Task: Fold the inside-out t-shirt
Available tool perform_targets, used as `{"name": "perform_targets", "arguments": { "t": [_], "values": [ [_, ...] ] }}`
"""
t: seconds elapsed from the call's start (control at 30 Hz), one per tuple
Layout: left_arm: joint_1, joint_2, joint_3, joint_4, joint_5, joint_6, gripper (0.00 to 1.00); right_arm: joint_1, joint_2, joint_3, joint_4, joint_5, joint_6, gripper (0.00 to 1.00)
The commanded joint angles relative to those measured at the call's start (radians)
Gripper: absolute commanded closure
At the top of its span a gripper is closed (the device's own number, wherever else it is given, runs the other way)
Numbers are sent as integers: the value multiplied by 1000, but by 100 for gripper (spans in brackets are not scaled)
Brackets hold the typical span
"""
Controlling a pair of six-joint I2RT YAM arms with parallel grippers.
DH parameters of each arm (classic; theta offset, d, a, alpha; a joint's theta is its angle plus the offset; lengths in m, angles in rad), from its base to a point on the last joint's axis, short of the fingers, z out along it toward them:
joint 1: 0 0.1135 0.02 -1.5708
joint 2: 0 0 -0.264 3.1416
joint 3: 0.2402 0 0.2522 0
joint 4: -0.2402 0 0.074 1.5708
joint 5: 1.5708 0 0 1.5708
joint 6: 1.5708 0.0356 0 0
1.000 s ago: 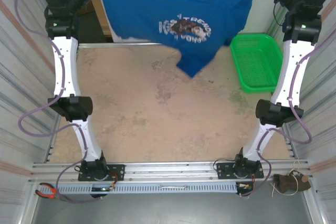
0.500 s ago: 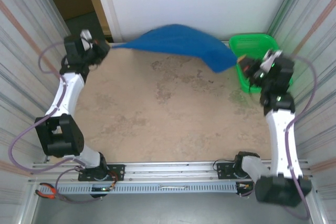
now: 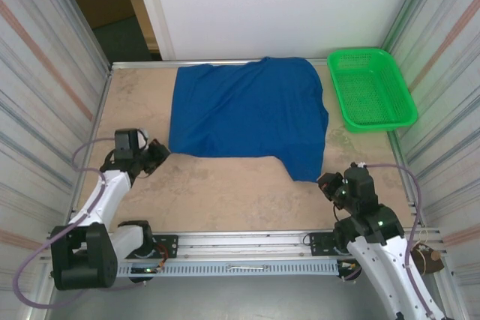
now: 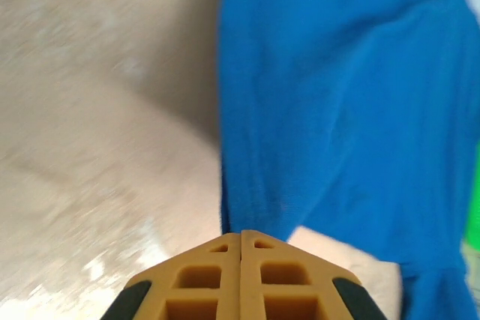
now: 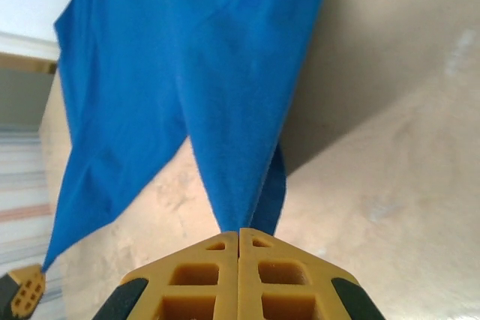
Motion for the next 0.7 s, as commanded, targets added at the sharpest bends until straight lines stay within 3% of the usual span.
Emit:
{"name": "perform_targets", "arguments": {
  "t": [0.0, 0.33, 0.67],
  "values": [
    [-2, -85, -32, -77, -104, -19, 100, 12, -58, 11, -161, 89, 72, 100],
    [-2, -388, -94, -314, -293, -100, 100, 12, -150, 121, -350, 153, 126, 100],
    [-10, -449, -19, -448, -345, -128, 100, 9, -125, 278, -406, 144, 132, 100]
  ]
}}
